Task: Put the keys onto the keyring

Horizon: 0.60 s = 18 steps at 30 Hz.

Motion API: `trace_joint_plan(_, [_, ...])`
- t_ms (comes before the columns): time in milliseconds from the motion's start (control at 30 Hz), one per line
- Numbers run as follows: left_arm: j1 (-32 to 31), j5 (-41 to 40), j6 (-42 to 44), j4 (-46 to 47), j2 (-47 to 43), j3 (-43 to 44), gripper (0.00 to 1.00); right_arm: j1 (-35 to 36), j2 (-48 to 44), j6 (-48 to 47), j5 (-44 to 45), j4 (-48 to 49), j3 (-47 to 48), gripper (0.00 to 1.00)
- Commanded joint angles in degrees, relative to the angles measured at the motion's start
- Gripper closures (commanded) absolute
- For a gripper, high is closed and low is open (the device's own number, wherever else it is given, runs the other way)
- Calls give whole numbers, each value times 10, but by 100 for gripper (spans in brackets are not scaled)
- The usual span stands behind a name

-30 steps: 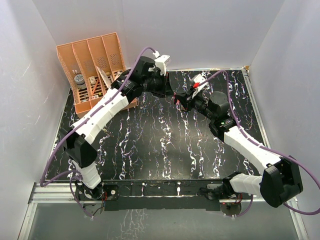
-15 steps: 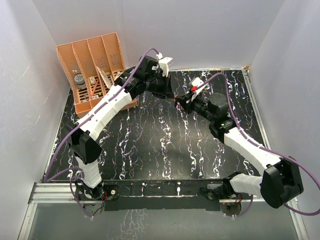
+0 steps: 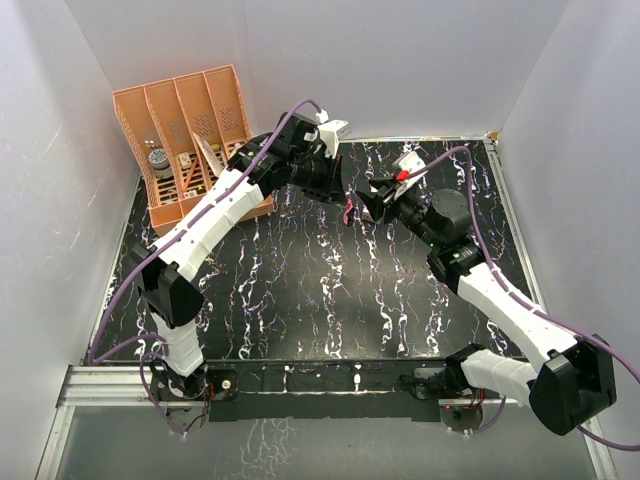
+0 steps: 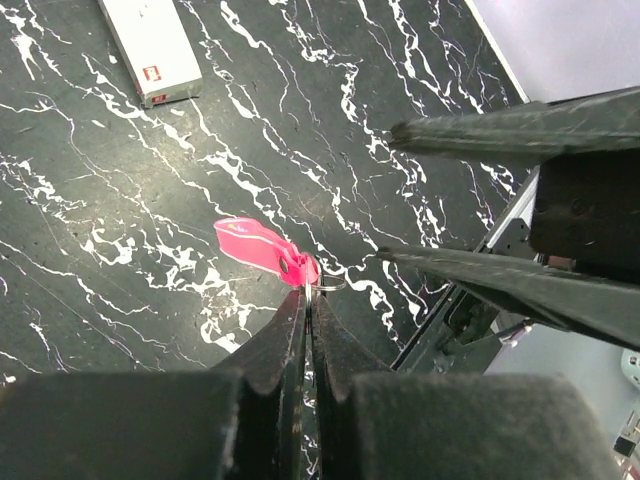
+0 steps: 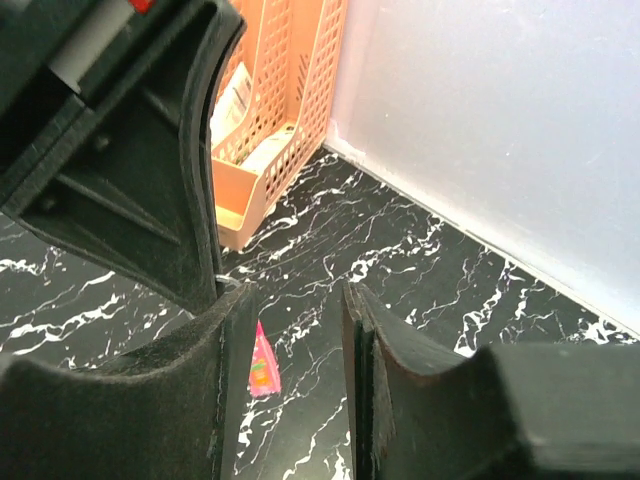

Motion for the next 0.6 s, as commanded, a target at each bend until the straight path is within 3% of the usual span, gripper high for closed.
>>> trace_joint_plan(0, [-3, 36, 26, -29, -9, 28, 100, -1, -22, 8, 20, 21, 13, 64])
trace_joint_plan(567, [-3, 51, 98, -54, -19, 33, 100, -2, -1, 1, -70, -36, 48, 66])
